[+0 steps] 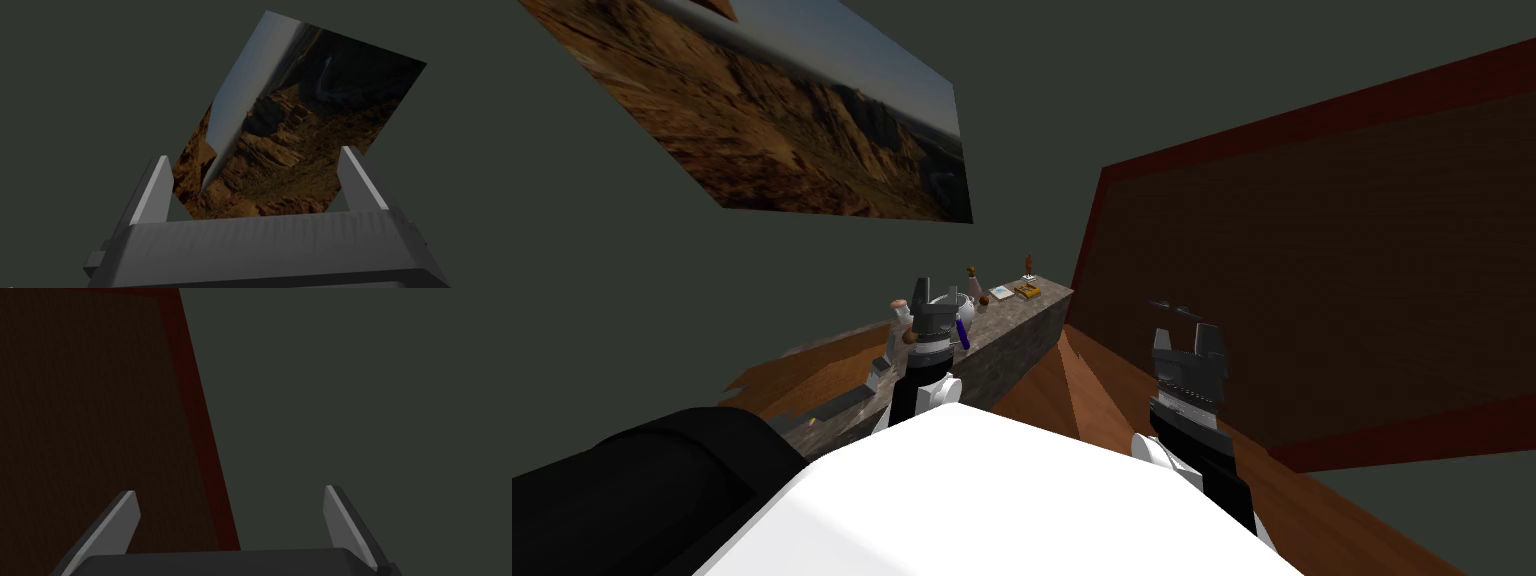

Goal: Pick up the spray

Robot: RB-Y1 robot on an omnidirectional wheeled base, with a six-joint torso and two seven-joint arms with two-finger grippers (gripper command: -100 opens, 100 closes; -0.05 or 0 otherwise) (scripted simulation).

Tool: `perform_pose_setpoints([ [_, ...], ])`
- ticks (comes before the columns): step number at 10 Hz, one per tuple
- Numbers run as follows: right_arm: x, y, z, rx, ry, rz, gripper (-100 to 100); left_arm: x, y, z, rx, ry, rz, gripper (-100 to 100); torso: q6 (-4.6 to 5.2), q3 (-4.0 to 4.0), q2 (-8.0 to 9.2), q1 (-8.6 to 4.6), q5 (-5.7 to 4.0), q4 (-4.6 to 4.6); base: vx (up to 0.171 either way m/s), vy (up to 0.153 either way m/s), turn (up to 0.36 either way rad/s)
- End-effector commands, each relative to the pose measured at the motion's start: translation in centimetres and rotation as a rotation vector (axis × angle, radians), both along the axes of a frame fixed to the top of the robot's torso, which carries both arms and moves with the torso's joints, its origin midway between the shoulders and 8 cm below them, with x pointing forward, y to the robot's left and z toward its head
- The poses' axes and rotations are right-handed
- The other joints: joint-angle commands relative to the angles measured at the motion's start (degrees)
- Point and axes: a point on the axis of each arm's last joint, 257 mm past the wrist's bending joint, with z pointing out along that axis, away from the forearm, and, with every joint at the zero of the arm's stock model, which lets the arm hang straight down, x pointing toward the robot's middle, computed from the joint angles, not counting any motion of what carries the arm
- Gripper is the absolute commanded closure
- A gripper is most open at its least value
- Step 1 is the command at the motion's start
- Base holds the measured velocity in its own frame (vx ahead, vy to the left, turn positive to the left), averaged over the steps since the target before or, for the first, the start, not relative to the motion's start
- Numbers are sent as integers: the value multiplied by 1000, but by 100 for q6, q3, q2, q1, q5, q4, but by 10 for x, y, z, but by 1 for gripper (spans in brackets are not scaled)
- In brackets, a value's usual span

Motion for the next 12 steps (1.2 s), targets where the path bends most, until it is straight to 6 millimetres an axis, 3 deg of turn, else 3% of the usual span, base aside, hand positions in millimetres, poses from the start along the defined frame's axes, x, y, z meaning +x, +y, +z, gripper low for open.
perform_pose_setpoints([
  [1, 0, 0, 0, 0, 0, 0, 0, 4, -1, -3, 26, 15, -18, -100, 0, 0, 0, 0, 0, 0, 2, -21, 9],
  [6, 0, 0, 0, 0, 0, 0, 0, 24, 19, -24, 66, 93, -58, -100, 0, -4, -8, -45, -10, -2, 11, -97, 25],
  [12, 0, 0, 0, 0, 0, 0, 0, 48, 92, -60, -20, 197, -36, -100, 0, -4, -8, -81, -18, -2, 22, -183, 31],
])
